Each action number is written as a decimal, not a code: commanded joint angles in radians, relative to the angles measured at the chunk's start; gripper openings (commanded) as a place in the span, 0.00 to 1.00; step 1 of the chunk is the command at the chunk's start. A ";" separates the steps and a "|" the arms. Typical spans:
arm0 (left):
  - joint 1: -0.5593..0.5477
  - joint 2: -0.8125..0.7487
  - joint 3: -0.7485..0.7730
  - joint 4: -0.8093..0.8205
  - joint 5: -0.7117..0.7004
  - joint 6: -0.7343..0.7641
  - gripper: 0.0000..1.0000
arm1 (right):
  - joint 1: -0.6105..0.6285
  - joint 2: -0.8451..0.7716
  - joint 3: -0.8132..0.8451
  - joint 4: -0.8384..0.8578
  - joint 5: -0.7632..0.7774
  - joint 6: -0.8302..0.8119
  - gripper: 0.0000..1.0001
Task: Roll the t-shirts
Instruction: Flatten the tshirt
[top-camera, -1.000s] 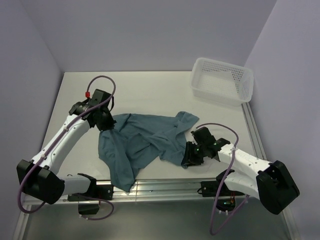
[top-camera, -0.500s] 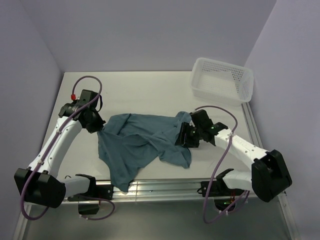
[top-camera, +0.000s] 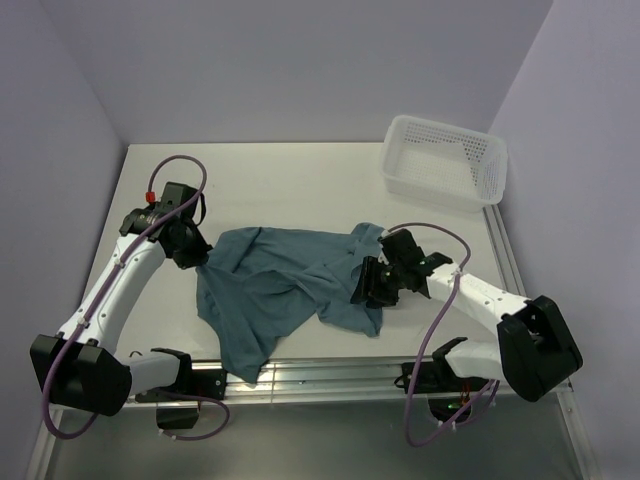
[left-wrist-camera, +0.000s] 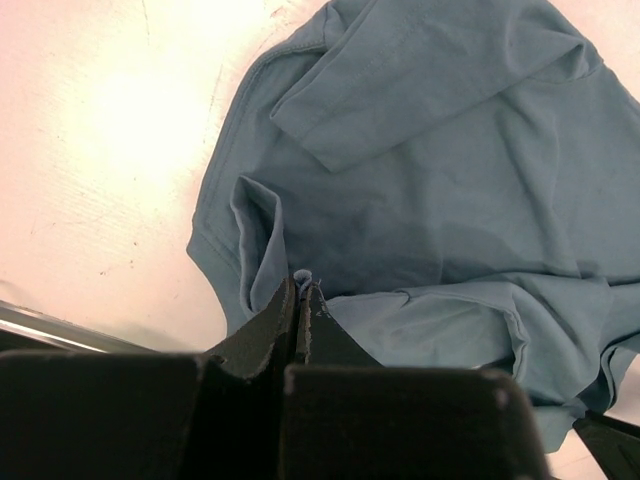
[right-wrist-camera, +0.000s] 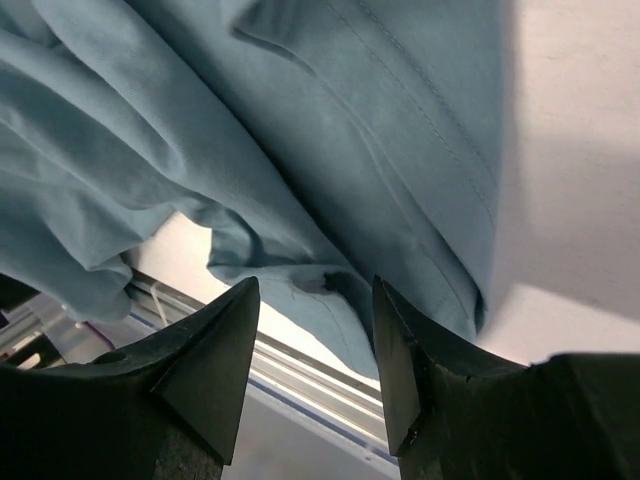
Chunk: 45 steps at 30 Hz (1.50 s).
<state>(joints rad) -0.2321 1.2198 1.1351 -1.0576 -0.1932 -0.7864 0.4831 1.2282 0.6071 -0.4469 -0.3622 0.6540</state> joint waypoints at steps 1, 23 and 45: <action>0.005 -0.006 0.000 0.025 0.018 0.024 0.00 | 0.011 0.010 -0.012 0.079 -0.029 0.003 0.56; 0.025 0.053 0.144 0.021 0.017 0.048 0.00 | -0.041 0.068 0.296 -0.058 -0.044 -0.033 0.00; 0.162 -0.354 0.609 0.409 0.078 0.121 0.00 | -0.158 -0.304 0.964 0.149 -0.366 -0.050 0.00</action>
<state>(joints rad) -0.0696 1.0851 1.8019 -0.8688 -0.1345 -0.6910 0.3290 1.0527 1.5322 -0.3565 -0.6727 0.6079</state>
